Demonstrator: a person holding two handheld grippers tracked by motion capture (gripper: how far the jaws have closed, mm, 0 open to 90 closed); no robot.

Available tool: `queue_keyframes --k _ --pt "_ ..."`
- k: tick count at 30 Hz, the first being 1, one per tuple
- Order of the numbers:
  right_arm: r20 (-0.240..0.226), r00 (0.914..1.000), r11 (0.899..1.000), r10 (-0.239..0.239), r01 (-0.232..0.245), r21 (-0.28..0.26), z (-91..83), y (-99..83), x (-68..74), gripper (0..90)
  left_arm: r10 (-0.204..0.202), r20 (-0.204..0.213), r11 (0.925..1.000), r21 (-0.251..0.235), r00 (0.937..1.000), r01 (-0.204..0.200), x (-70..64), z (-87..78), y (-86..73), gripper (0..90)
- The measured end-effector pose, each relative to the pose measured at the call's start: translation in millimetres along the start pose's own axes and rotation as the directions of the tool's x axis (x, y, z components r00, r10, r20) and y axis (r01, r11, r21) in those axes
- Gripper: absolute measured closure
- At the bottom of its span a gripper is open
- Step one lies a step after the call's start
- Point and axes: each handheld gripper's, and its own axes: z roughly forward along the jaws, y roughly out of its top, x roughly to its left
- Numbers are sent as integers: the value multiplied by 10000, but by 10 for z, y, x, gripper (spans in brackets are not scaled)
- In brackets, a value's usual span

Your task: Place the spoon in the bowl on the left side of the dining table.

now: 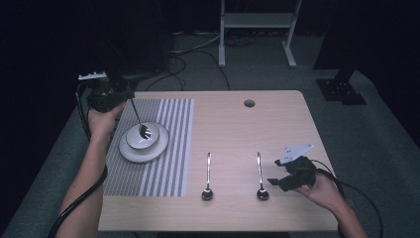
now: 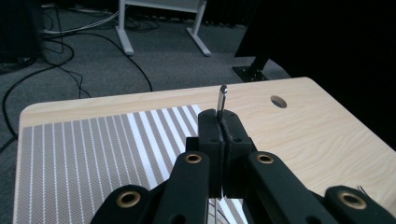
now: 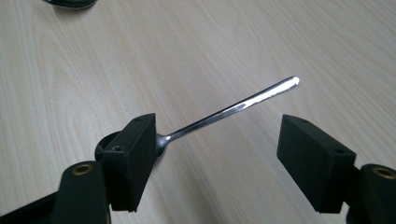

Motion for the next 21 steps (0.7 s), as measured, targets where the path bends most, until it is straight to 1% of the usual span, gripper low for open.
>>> queue_keyframes --k 7,10,15,21 --pt "5 10000 10000 40 -40 -3 1 -7 0 275 -343 -419 9994 -85 9985 339 132 -36 -66 892" --pt "-1 10000 10000 9 -9 14 5 -3 0 275 -405 -578 9991 -130 9975 399 178 -42 -102 891" --pt "-10 10000 10000 17 -17 2 11 5 2 275 -603 -752 9981 -128 9953 595 248 -44 -160 891" --pt "-46 10000 10000 29 -29 30 28 -5 1 275 -714 -898 9974 -88 9934 709 303 -24 -227 891"
